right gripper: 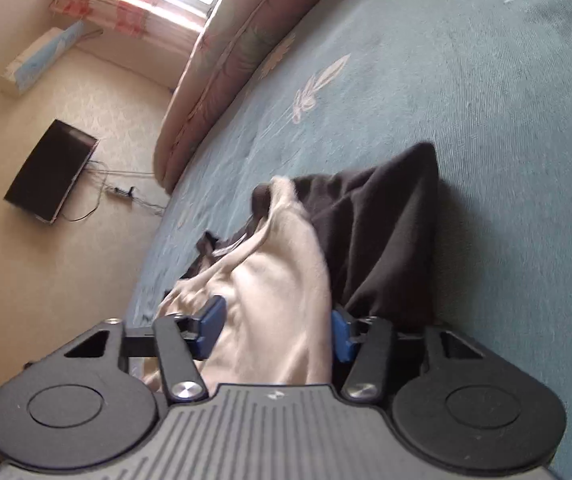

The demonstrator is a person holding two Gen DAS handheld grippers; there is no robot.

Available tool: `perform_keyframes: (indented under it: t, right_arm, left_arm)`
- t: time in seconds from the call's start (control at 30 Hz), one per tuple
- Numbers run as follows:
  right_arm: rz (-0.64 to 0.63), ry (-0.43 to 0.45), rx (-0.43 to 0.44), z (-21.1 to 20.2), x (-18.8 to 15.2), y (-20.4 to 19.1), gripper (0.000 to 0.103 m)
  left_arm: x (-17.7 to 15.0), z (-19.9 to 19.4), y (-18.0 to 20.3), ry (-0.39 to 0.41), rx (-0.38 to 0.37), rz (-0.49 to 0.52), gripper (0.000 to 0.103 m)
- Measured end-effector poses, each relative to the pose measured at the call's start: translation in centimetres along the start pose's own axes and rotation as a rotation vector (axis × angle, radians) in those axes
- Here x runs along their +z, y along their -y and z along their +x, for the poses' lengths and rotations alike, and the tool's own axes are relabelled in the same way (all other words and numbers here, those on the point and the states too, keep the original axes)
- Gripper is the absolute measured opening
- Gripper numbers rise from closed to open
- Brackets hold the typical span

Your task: Fold clothes

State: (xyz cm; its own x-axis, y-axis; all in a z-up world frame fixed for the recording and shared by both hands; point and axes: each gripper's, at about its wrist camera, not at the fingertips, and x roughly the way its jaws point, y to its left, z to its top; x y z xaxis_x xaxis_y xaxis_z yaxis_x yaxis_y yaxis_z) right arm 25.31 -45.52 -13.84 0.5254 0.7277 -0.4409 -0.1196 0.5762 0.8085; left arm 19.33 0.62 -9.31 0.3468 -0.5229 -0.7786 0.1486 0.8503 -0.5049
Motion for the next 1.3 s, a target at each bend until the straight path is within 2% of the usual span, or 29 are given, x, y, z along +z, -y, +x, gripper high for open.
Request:
perform_keyframes:
  t: [0.03, 0.07, 0.2, 0.27, 0.37, 0.53, 0.6, 0.73, 0.8, 0.87, 0.97, 1.03, 1.07, 1.1, 1.23, 1.3]
  right_arm:
    - [-0.006, -0.001, -0.029, 0.3, 0.2, 0.1, 0.032]
    - [0.012, -0.003, -0.047, 0.5, 0.3, 0.5, 0.013]
    - [0.046, 0.026, -0.062, -0.2, -0.7, 1.3, 0.009]
    - [0.026, 0.035, -0.120, 0.0, -0.7, -0.1, 0.009]
    - [-0.087, 0.055, -0.235, -0.4, -0.9, -3.1, 0.010]
    - [-0.088, 0.085, -0.259, -2.3, -1.3, -4.2, 0.010]
    - [-0.063, 0.102, -0.255, -3.1, -1.8, -4.0, 0.013]
    - [0.005, 0.155, -0.221, -5.2, -3.1, -3.6, 0.030]
    - [0.040, 0.182, -0.205, -6.2, -3.8, -3.4, 0.050]
    - [0.029, 0.175, -0.217, -7.2, -5.1, -3.8, 0.051]
    - [-0.030, 0.096, -0.295, -7.7, -7.9, -4.6, 0.051]
    - [-0.078, 0.060, -0.345, -7.7, -9.5, -5.2, 0.040]
    - [-0.101, 0.049, -0.362, -7.7, -10.2, -5.6, 0.019]
    - [-0.121, 0.039, -0.377, -7.6, -10.8, -5.9, 0.007]
    - [-0.213, -0.022, -0.499, -7.4, -11.8, -7.1, 0.006]
    - [-0.187, -0.032, -0.510, -8.0, -11.8, -6.4, 0.007]
  left_arm:
    - [-0.1, -0.1, 0.3, -0.002, -0.006, 0.012, 0.089]
    - [-0.3, -0.2, 0.4, -0.004, -0.010, 0.018, 0.089]
    - [-0.6, -0.4, -0.1, -0.007, 0.004, 0.006, 0.089]
    - [-0.4, -0.8, -0.3, 0.000, 0.010, -0.001, 0.089]
    - [-0.3, -1.8, -0.5, 0.027, 0.007, 0.002, 0.089]
    - [-0.1, -2.4, -1.2, 0.047, 0.003, -0.021, 0.089]
    - [0.0, -2.1, -1.4, 0.043, -0.004, -0.030, 0.089]
    - [0.2, -1.8, -1.0, 0.046, 0.000, -0.011, 0.089]
    - [0.1, -1.7, -0.7, 0.040, 0.006, 0.003, 0.089]
    - [-0.1, -1.5, -0.6, 0.032, 0.006, 0.009, 0.089]
    - [-0.4, -1.1, -0.4, 0.019, 0.009, 0.014, 0.089]
    - [-0.6, -1.0, -0.1, 0.013, 0.009, 0.026, 0.089]
    - [-0.7, -1.0, 0.1, 0.011, 0.007, 0.030, 0.089]
    - [-0.8, -1.1, 0.2, 0.010, 0.006, 0.035, 0.089]
    - [-1.1, -1.5, 0.0, 0.005, 0.058, 0.054, 0.089]
    - [-1.3, -1.4, -1.0, -0.017, 0.098, 0.043, 0.089]
